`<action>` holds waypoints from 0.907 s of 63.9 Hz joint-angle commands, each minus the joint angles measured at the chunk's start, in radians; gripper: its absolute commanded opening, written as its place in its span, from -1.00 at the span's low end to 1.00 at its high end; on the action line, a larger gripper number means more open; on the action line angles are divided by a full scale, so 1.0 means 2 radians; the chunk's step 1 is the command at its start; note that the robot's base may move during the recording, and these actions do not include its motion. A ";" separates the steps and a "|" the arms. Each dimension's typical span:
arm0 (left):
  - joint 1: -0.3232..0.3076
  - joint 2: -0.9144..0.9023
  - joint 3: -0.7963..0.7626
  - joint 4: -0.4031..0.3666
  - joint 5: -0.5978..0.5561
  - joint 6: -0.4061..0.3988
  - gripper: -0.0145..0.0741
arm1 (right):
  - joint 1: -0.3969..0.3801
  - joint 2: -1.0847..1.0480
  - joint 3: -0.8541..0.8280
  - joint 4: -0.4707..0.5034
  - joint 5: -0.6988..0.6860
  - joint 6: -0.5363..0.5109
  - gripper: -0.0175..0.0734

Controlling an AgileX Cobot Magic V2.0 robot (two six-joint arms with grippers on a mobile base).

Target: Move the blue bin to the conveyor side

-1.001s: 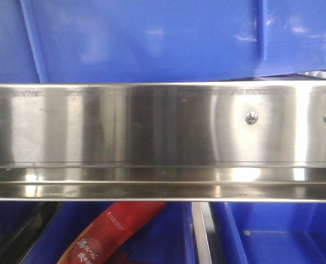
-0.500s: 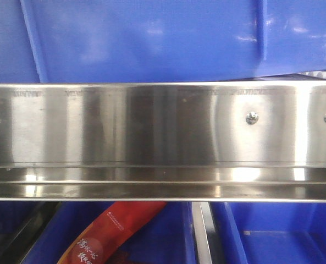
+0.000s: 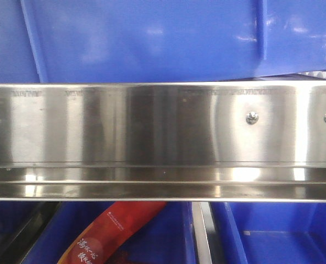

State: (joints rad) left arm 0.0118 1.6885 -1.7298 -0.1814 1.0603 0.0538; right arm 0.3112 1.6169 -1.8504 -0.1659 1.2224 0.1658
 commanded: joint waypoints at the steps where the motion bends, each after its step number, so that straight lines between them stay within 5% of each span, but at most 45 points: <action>1: 0.002 -0.002 -0.003 0.001 0.001 -0.004 0.11 | 0.000 -0.002 0.003 0.001 -0.001 -0.004 -0.78; 13: 0.002 -0.002 -0.003 0.001 0.011 -0.006 -0.01 | 0.000 -0.002 0.003 0.001 -0.001 -0.004 -0.78; 27: 0.002 -0.002 -0.003 -0.012 0.029 -0.006 -0.75 | 0.000 -0.002 0.003 0.001 -0.001 -0.004 -0.78; 58: 0.002 -0.040 -0.016 -0.010 0.046 -0.014 -0.71 | 0.000 -0.023 -0.007 0.000 -0.001 -0.004 -0.79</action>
State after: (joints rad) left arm 0.0166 1.6648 -1.7430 -0.1786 1.1334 0.0452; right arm 0.3112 1.6078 -1.8504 -0.1614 1.2390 0.1658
